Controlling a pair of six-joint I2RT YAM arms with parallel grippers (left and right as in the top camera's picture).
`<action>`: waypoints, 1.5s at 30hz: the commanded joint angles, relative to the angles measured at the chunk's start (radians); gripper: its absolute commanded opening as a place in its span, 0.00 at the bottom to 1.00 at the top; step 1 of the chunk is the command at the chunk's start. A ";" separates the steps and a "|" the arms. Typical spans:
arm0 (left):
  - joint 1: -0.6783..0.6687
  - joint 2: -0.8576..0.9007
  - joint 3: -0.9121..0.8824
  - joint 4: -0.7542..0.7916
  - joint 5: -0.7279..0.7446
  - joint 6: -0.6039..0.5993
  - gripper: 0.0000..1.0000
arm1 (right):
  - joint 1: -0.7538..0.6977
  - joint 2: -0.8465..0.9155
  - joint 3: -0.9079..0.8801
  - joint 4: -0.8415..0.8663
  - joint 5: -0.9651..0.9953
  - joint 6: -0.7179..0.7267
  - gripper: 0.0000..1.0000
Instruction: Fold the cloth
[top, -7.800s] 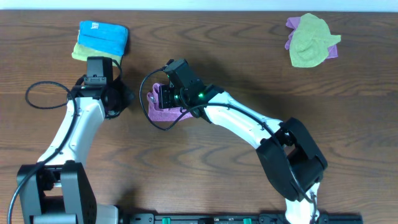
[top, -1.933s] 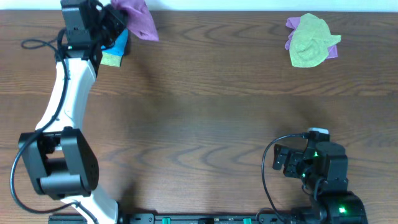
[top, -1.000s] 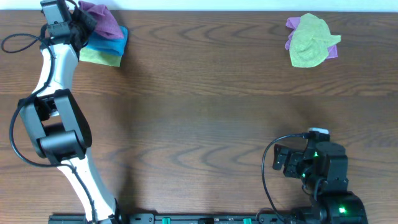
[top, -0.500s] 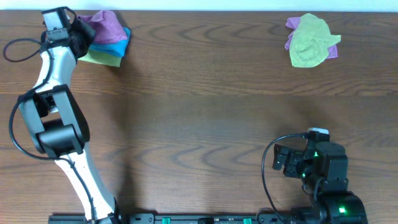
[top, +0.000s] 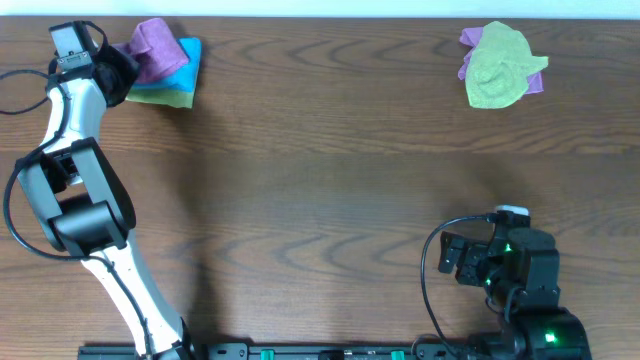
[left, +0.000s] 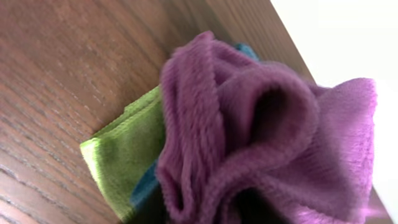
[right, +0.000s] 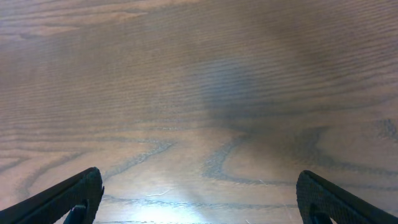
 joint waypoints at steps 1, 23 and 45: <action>0.008 0.007 0.025 -0.004 -0.017 0.019 0.48 | -0.006 -0.005 -0.003 -0.001 0.008 0.013 0.99; 0.089 -0.138 0.026 -0.023 0.090 0.097 0.95 | -0.006 -0.005 -0.003 -0.001 0.008 0.013 0.99; -0.159 -0.602 0.026 -0.304 0.089 0.150 0.95 | -0.006 -0.005 -0.003 -0.001 0.008 0.013 0.99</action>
